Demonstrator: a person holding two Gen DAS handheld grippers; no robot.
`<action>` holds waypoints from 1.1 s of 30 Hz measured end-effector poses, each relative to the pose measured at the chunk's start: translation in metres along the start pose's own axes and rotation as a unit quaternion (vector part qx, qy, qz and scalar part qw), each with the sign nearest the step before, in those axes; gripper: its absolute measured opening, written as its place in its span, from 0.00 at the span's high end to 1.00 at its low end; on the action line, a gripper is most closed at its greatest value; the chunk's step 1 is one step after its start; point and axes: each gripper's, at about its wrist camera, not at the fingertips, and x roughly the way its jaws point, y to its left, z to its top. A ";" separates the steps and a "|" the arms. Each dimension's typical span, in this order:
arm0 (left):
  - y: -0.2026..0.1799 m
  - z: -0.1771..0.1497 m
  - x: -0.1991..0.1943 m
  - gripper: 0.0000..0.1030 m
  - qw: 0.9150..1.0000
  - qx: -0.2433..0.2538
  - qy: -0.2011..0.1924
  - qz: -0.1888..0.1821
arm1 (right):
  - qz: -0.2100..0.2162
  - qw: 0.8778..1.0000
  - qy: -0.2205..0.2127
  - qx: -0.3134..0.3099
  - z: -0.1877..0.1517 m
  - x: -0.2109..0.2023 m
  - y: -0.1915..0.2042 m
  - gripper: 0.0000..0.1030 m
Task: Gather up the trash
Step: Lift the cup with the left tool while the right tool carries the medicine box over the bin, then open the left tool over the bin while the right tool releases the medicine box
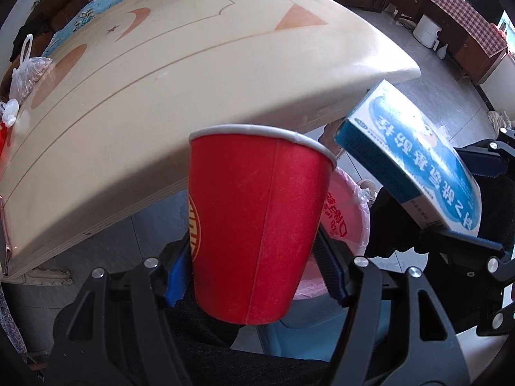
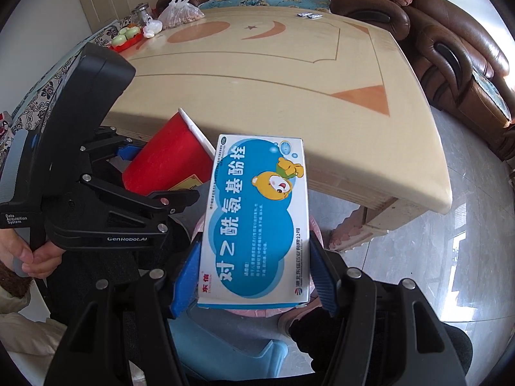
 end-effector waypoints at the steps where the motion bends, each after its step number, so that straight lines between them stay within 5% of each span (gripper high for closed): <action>1: -0.002 -0.002 0.004 0.36 1.000 0.001 0.004 0.001 | 0.003 1.000 0.006 0.003 -0.003 0.005 -0.001 0.42; 17: -0.022 -0.019 0.100 0.36 0.995 0.015 0.102 -0.016 | 0.010 0.996 0.081 0.032 -0.031 0.088 -0.023 0.42; 33: -0.024 -0.019 0.174 0.36 0.980 0.003 0.194 -0.039 | 0.021 0.986 0.155 0.050 -0.042 0.168 -0.042 0.42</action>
